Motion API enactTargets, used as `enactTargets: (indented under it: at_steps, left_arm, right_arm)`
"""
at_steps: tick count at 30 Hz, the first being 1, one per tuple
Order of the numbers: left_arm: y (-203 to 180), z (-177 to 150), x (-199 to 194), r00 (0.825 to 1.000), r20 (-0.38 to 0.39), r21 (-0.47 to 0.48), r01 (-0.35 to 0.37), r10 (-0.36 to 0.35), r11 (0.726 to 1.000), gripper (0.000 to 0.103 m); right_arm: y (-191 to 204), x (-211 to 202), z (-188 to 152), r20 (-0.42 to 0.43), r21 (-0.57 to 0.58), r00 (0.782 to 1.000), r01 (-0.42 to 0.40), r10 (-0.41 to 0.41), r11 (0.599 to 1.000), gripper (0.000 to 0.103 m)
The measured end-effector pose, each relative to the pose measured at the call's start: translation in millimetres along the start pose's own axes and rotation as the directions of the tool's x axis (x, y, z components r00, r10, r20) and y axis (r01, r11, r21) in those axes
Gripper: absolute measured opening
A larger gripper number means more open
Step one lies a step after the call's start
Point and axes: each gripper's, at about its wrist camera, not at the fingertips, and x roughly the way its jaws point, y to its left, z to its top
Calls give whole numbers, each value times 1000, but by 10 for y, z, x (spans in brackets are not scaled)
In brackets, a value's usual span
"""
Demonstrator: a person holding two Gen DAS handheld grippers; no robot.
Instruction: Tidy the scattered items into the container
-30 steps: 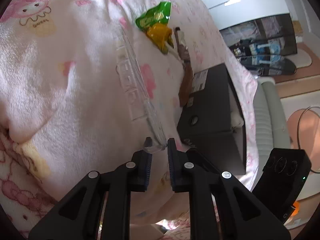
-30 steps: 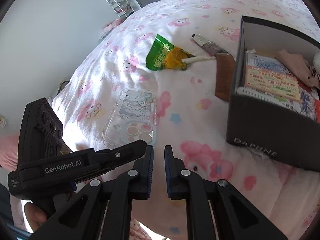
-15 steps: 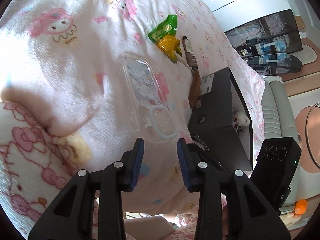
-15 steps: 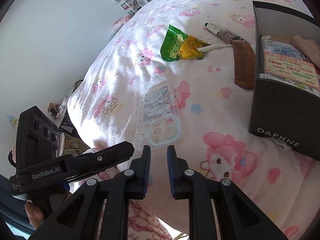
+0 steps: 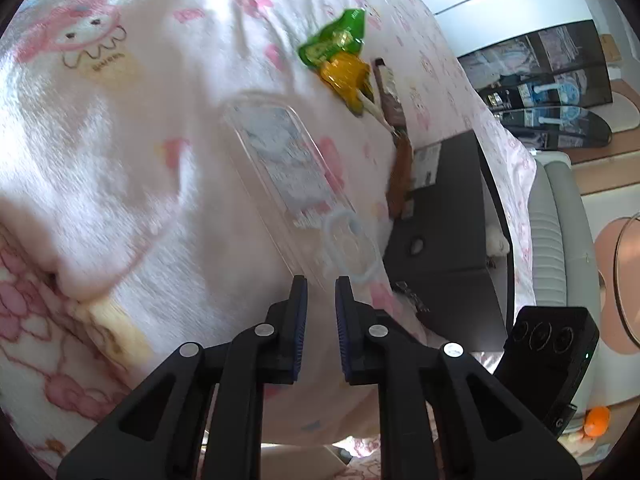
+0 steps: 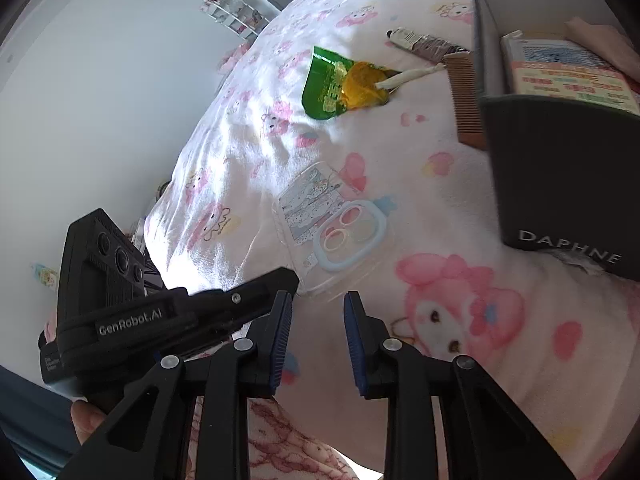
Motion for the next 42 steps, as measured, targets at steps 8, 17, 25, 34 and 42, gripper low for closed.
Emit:
enactTargets:
  at_steps: [8, 17, 25, 34, 42]
  left_arm:
    - [-43, -19, -61, 1000, 25, 21, -20, 20, 1000, 14]
    - [367, 296, -342, 985, 133, -43, -109, 114, 993, 21]
    - [340, 329, -319, 982, 148, -19, -119, 120, 993, 22]
    - [-18, 279, -75, 991, 101, 89, -94, 85, 992, 28]
    - [-589, 93, 341, 998, 68, 248, -17, 0, 969, 29]
  right_arm:
    - [-156, -263, 35, 29, 38, 1000, -6, 4, 999, 23]
    - [-145, 388, 249, -48, 93, 999, 4, 0, 996, 45]
    - [-151, 51, 71, 19, 37, 999, -40, 40, 999, 18]
    - [-494, -772, -418, 11, 9, 1000, -9, 9, 1000, 17]
    - [-959, -1126, -477, 56, 88, 988, 136, -141, 987, 17]
